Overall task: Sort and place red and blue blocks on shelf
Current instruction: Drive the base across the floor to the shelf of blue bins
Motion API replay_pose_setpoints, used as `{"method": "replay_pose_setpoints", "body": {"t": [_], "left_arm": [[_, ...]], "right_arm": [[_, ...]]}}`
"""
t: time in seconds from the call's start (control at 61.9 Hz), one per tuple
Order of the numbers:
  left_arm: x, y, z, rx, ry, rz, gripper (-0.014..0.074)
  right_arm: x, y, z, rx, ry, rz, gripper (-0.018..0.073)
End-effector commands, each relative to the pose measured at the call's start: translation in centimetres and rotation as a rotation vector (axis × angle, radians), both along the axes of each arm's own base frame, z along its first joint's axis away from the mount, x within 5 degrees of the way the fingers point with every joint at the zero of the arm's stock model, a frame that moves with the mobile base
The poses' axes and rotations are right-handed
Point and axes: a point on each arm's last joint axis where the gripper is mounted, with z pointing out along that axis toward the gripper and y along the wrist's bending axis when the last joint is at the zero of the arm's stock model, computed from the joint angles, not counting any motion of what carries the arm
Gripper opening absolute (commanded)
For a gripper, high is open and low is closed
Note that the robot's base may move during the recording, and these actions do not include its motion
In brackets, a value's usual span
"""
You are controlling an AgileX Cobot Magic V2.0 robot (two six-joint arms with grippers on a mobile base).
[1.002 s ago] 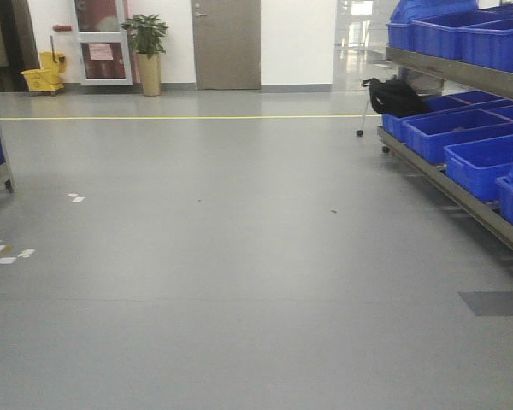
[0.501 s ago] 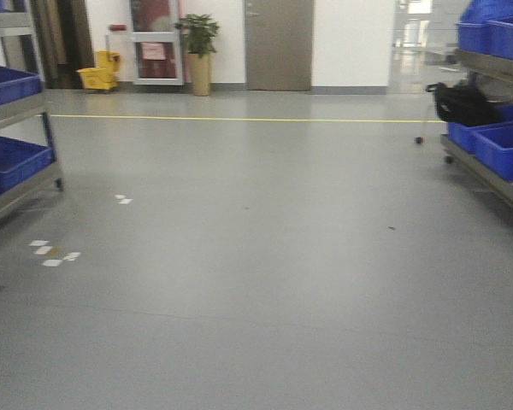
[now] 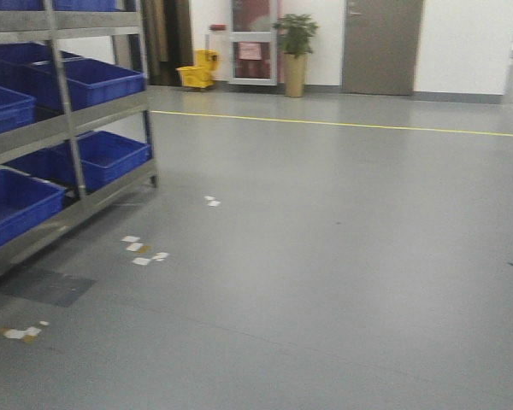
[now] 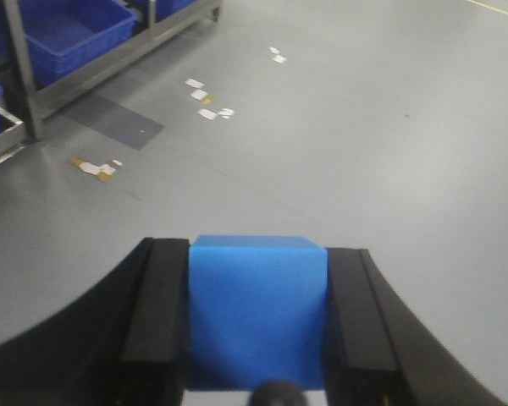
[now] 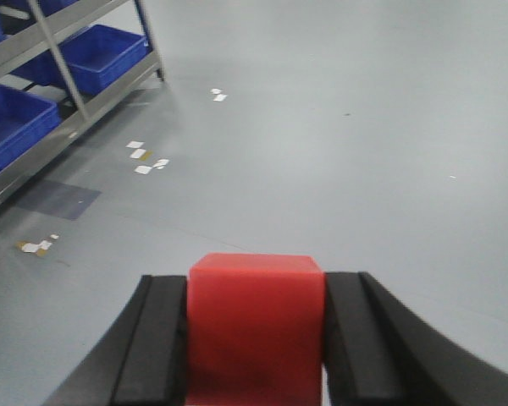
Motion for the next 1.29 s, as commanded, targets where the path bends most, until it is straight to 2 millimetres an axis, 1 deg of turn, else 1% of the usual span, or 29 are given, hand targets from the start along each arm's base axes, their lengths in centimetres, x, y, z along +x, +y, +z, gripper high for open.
{"method": "replay_pose_setpoints", "body": {"t": [0.0,1.277], "left_arm": [[0.29,-0.02,1.68,-0.013,-0.111,0.001,0.0125],[0.29,-0.02,1.68,-0.013,-0.111,0.001,0.0125]], "right_arm": [[0.16,-0.12,1.83,-0.002,-0.124,-0.01,0.0052],[0.16,-0.12,1.83,-0.002,-0.124,-0.01,0.0052]]}}
